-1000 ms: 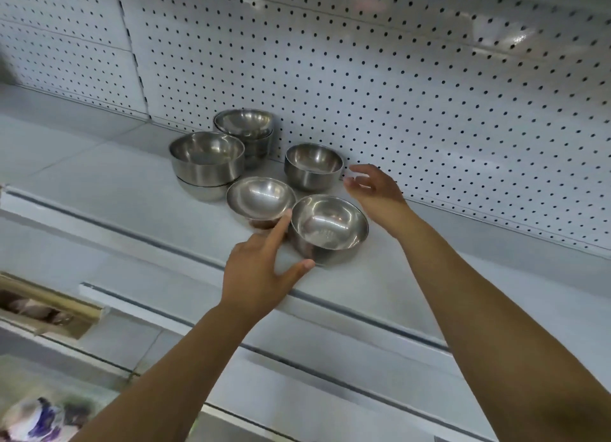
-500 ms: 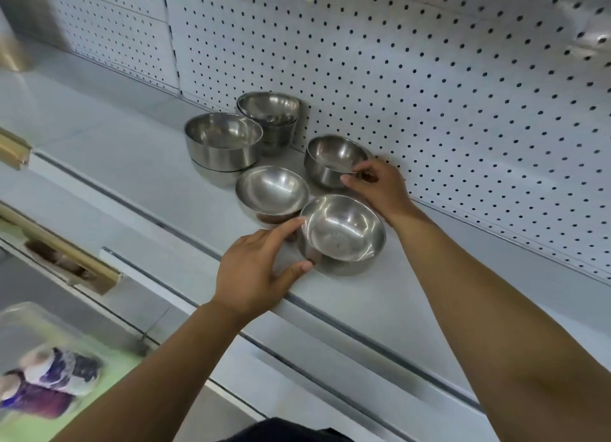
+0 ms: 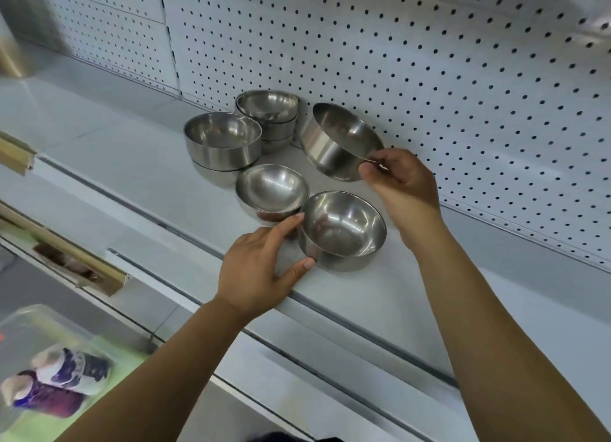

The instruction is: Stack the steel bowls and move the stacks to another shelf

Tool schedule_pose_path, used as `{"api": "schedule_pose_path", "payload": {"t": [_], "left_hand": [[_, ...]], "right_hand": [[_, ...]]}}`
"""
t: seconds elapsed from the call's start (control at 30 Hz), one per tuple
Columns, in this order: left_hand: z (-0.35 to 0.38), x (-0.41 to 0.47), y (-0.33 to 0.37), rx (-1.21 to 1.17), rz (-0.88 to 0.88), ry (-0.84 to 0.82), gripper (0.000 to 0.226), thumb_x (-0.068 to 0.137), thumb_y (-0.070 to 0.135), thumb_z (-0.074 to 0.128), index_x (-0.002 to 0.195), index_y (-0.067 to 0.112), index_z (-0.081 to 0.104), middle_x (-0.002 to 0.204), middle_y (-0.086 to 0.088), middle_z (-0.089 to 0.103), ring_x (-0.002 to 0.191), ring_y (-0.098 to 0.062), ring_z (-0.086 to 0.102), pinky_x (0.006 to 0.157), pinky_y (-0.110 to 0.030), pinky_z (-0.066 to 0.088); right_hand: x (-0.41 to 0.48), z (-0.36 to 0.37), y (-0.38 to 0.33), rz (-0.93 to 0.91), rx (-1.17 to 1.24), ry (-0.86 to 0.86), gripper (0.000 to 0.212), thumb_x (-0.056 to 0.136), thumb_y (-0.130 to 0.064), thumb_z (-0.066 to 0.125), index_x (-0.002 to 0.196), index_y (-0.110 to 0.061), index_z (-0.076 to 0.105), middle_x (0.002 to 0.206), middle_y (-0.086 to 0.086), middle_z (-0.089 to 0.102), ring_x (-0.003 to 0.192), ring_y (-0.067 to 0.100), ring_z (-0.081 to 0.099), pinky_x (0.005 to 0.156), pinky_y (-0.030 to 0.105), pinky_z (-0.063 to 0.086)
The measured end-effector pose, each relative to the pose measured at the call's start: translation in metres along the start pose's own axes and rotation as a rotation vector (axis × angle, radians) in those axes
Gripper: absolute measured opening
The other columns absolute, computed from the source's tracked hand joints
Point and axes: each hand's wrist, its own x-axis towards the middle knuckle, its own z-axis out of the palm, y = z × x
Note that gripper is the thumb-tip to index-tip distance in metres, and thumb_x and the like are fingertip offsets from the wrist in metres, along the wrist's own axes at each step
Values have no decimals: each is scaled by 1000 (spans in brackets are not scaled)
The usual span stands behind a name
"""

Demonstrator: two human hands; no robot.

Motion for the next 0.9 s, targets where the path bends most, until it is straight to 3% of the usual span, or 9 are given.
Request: {"api": "schedule_pose_path", "payload": {"t": [0.1, 0.27, 0.37, 0.63, 0.7, 0.8, 0.9], "left_hand": [[2, 0, -1, -22, 2, -9, 78, 93, 70, 45, 155, 24, 33, 125, 7, 69, 109, -21, 67, 92, -35, 51], [5, 2, -2, -26, 14, 18, 77, 92, 66, 51, 151, 17, 40, 122, 8, 72, 108, -23, 68, 88, -35, 51], [6, 1, 0, -47, 16, 40, 72, 92, 66, 50, 146, 19, 45, 120, 9, 73, 106, -22, 69, 86, -36, 51], [8, 1, -4, -32, 56, 31, 61, 96, 61, 49, 146, 27, 45, 119, 12, 72, 104, -19, 67, 88, -36, 51], [5, 1, -2, -43, 52, 30, 59, 97, 60, 49, 145, 27, 46, 121, 11, 72, 105, -18, 67, 89, -36, 52], [1, -2, 2, -152, 0, 38, 50, 98, 59, 49, 140, 31, 53, 119, 14, 71, 108, -13, 65, 92, -38, 53], [-6, -2, 8, -484, -194, 144, 39, 97, 55, 57, 128, 31, 63, 114, 15, 68, 110, -5, 62, 96, -38, 53]], "right_hand": [[-29, -11, -6, -42, -2, -17, 20, 89, -12, 80, 103, -24, 71, 100, -10, 77, 100, 5, 73, 86, 18, 54], [-67, -29, 1, -76, -97, -65, 25, 84, -16, 85, 102, -27, 71, 109, -1, 76, 110, 18, 71, 107, 42, 53], [-84, -33, 8, -60, -155, -84, 27, 80, -24, 86, 102, -31, 71, 105, -7, 75, 109, 14, 71, 110, 39, 52], [-94, -32, 14, -38, -183, -54, 33, 83, -18, 85, 108, -33, 70, 116, -11, 73, 118, 12, 67, 114, 42, 47], [-95, -29, 14, -17, -146, -64, 49, 85, -18, 84, 125, -36, 64, 130, -11, 69, 125, 11, 64, 115, 46, 46], [-102, -22, 18, 73, -85, -62, 87, 81, -32, 87, 151, -47, 37, 149, -15, 55, 132, 4, 56, 115, 46, 46], [-110, -6, 24, 136, -49, -56, 117, 71, -33, 91, 158, -48, 14, 154, -15, 42, 126, -8, 51, 105, 27, 52]]}}
